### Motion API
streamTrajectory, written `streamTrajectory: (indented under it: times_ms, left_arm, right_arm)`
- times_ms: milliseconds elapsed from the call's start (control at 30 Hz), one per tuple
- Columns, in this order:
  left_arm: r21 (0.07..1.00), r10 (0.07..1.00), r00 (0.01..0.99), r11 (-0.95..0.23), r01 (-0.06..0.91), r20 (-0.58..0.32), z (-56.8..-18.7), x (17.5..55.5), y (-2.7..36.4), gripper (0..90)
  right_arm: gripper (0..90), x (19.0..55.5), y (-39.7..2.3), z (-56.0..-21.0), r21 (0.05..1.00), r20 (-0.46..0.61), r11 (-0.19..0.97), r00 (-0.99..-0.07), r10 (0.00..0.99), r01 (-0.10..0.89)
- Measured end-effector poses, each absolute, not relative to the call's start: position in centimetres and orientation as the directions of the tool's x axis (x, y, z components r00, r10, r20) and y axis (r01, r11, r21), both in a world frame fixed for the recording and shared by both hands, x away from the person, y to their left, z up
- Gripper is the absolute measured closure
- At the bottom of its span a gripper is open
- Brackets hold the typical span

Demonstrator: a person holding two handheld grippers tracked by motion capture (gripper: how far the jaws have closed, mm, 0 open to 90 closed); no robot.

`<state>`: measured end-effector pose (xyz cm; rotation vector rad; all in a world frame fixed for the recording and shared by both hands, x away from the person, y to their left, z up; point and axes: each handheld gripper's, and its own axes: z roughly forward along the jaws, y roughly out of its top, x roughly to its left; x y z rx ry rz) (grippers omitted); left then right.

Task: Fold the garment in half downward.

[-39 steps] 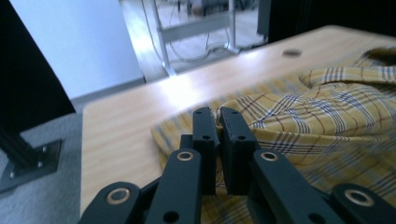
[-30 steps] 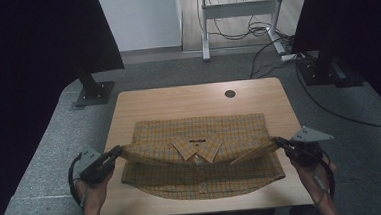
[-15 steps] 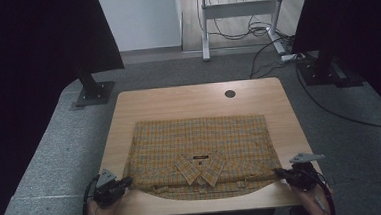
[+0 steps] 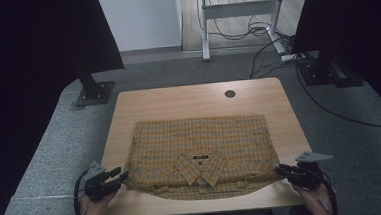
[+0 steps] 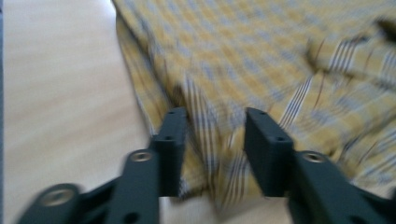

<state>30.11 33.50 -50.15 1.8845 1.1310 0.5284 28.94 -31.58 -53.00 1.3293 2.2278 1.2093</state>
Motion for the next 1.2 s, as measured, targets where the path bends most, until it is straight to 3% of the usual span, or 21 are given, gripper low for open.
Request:
streamTrajectory:
  times_ms: [200,333,467,667,1067,1200]
  left_arm:
    - [0.819,0.821,0.569,-0.298,0.490,-0.041,-49.2,32.9,31.3,37.5]
    - [0.780,0.794,0.606,-0.357,0.515,-0.037,-50.5,35.3,29.1,27.1]
    - [0.724,0.792,0.610,-0.413,0.553,-0.014,-52.5,37.0,27.6,22.1]
    - [0.692,0.808,0.589,-0.435,0.576,0.018,-54.5,37.3,26.8,21.4]
    - [0.682,0.842,0.539,-0.408,0.607,0.025,-54.5,35.1,23.8,18.0]
    - [0.672,0.814,0.581,-0.436,0.598,0.011,-54.1,34.7,23.5,20.6]
  right_arm:
    - [51.2,29.0,-30.3,-51.3,0.818,0.162,0.217,-0.576,0.801,0.533]
    - [33.2,29.3,-28.4,-51.7,0.814,0.126,0.266,-0.604,0.787,0.517]
    - [22.2,29.9,-26.6,-53.1,0.786,0.078,0.338,-0.626,0.776,0.517]
    - [19.5,31.0,-24.7,-55.1,0.720,-0.013,0.465,-0.659,0.752,0.516]
    - [20.7,35.4,-26.4,-55.4,0.698,-0.042,0.488,-0.650,0.758,0.524]
    - [20.6,36.4,-27.1,-55.1,0.700,-0.030,0.471,-0.637,0.770,0.537]
